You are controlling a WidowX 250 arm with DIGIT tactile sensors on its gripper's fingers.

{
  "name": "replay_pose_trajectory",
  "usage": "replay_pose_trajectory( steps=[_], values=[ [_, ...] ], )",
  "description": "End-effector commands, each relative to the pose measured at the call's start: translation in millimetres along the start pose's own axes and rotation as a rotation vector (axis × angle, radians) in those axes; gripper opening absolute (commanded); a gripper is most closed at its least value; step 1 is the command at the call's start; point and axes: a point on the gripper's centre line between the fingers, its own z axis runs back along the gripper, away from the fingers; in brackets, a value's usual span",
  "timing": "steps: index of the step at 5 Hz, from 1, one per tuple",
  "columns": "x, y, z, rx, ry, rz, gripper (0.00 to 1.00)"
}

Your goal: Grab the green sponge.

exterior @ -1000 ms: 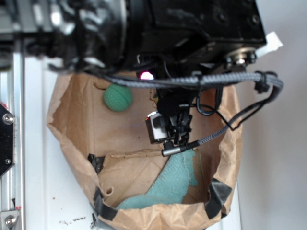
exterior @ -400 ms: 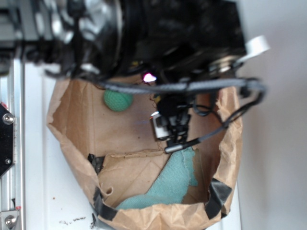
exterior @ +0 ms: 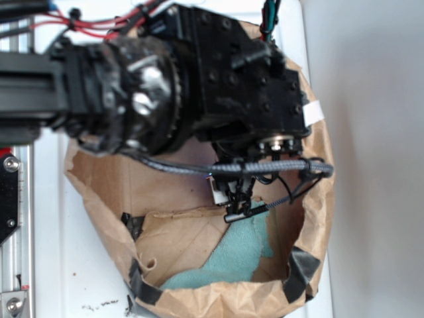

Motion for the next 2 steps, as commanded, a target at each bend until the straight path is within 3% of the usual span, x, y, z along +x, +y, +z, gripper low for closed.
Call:
replay_pose_trajectory(
  steps=[1, 2],
  values=[
    [31, -12, 4, 0.005, -0.053, 0.026, 1.00],
    [42, -11, -2, 0.035, -0.053, 0.055, 1.00]
  ],
)
